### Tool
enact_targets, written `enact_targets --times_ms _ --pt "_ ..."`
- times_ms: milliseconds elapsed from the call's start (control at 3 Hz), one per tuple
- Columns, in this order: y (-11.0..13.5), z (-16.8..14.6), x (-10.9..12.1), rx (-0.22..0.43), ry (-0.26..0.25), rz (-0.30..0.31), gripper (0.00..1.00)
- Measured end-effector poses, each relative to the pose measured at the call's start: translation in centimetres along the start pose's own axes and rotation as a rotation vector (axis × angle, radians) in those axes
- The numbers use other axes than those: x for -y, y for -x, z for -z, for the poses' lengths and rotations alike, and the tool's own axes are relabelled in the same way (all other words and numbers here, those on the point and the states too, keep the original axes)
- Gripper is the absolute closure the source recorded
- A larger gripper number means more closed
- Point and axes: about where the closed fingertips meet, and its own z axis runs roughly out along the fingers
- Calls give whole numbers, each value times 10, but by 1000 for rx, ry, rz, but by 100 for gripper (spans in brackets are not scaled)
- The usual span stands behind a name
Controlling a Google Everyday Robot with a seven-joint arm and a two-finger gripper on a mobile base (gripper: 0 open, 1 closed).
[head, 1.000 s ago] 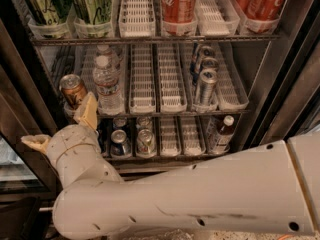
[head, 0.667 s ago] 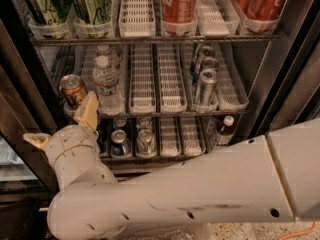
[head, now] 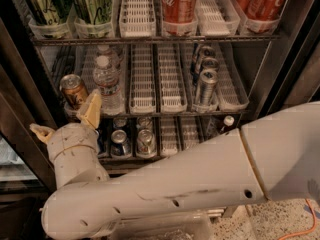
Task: Pick orange can from middle shelf of fridge
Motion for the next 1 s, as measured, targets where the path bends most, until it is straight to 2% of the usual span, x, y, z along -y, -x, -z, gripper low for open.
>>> enact_targets --times_ms 333,1000 --pt "-4 -6 4 5 -34 -19 6" --pt "-16 -16 7 -2 -73 -41 20"
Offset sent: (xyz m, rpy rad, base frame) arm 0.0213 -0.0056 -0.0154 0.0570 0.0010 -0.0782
